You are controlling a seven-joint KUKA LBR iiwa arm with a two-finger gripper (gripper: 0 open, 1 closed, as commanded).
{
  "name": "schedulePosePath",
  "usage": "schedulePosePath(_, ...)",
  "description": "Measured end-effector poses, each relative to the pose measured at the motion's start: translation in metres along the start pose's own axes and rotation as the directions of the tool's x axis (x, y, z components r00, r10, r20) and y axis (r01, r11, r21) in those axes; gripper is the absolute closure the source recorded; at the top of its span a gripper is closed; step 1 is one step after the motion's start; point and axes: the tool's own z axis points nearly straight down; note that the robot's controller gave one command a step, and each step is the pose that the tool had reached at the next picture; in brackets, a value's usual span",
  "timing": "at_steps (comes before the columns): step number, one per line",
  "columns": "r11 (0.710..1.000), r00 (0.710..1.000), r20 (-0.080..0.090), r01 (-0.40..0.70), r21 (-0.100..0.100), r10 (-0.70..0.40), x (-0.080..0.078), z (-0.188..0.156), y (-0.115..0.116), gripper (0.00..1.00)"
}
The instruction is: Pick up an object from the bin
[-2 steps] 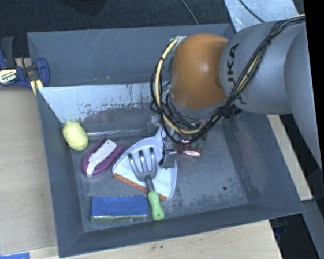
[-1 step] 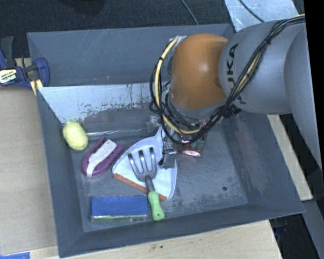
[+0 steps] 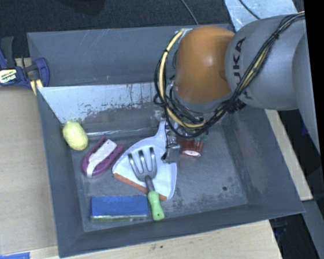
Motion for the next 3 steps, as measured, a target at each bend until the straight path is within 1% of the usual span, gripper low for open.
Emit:
schedulePosePath(1, 1.000, 1.000, -0.004, 0.028, 0.001, -0.028, -0.004, 0.022, 0.002, 0.00)
schedulePosePath(2, 1.000, 1.000, 0.005, 0.010, -0.001, -0.010, -0.010, 0.006, 0.003, 0.00)
schedulePosePath(3, 0.999, 0.999, -0.001, 0.040, 0.001, -0.040, -0.003, 0.030, -0.006, 0.00)
